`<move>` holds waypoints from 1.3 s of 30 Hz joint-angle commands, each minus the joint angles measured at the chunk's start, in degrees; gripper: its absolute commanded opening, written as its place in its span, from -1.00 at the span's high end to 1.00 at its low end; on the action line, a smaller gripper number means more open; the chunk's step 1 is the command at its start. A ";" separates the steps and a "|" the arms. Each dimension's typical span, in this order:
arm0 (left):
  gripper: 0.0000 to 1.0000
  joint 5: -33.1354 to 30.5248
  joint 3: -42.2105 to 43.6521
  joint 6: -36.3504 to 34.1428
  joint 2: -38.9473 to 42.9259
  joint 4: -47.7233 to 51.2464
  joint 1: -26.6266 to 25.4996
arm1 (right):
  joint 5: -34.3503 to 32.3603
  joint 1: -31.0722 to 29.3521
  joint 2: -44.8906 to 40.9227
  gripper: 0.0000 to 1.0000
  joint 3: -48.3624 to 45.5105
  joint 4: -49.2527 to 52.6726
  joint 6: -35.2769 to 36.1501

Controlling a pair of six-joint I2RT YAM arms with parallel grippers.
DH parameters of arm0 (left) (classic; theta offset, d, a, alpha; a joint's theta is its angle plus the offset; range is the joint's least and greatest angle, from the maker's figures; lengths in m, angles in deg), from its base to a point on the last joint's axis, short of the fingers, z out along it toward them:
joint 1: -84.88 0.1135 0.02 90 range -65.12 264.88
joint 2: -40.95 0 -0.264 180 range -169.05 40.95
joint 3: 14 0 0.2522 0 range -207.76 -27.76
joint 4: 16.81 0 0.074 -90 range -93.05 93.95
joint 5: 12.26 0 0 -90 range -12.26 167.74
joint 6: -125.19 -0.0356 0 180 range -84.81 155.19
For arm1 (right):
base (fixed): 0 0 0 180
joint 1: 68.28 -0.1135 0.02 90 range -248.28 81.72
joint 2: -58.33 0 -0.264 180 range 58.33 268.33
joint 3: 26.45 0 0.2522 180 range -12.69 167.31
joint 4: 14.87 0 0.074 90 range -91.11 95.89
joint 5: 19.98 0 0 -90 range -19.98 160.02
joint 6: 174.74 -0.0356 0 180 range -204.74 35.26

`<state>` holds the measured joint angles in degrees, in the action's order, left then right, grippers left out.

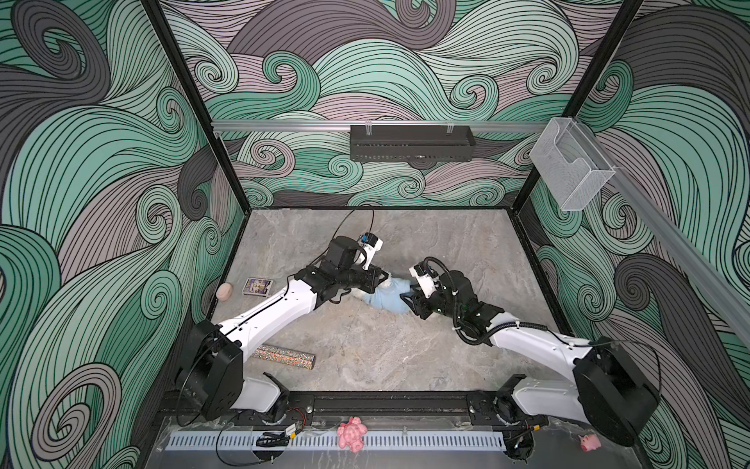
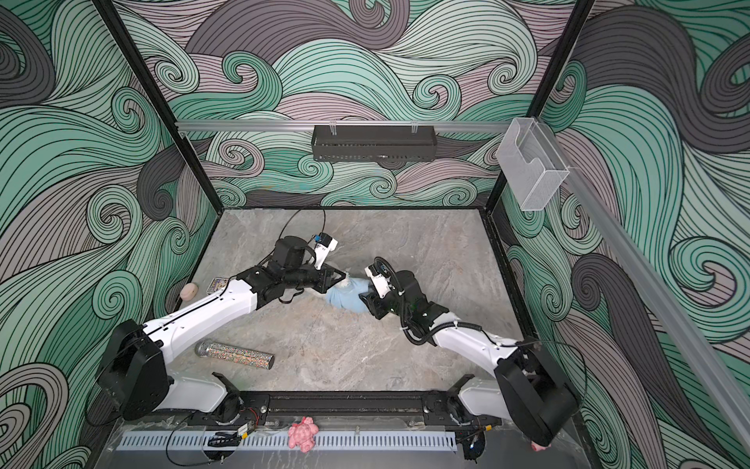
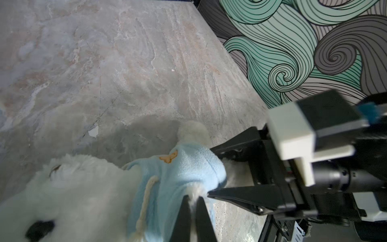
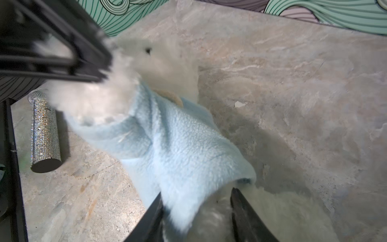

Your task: Dress the teddy bear

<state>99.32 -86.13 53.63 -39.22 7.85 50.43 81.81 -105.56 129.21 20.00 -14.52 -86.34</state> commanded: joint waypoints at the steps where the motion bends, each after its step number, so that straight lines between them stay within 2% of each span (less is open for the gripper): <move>1: 1.00 -2.66 -4.27 4.48 -0.87 5.51 -0.64 | -0.38 -1.27 -2.84 -0.35 0.09 0.48 5.97; 7: 1.00 -1.89 -8.16 10.52 -5.59 11.54 -0.83 | -3.23 -5.84 -2.94 -0.63 1.27 -3.72 9.08; 13: 1.00 0.85 -9.98 14.52 -7.58 12.59 -1.03 | -8.41 -9.38 -1.70 -0.67 1.16 -8.32 8.89; 22: 1.00 4.53 -11.05 19.68 -8.58 12.05 -1.21 | -14.69 -12.21 5.79 -0.54 1.11 -19.45 0.56; 26: 1.00 5.72 -11.28 20.95 -8.72 11.87 -1.18 | -21.31 -13.00 9.57 -0.48 1.90 -21.25 -1.96; 32: 1.00 8.30 -11.85 22.67 -8.34 11.74 -1.22 | -31.06 -13.00 15.42 -0.23 2.41 -20.25 -6.91; 35: 1.00 9.75 -14.11 22.74 -7.70 12.99 -1.06 | -31.61 -12.97 18.16 -0.13 0.31 -20.13 -8.24; 39: 1.00 10.88 -16.56 24.52 -5.76 12.01 -0.05 | -30.46 -13.26 21.32 -0.12 -3.73 -21.60 -9.37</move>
<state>104.22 -97.65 76.08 -48.00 20.98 49.86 55.56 -119.28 147.35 20.33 -40.60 -93.58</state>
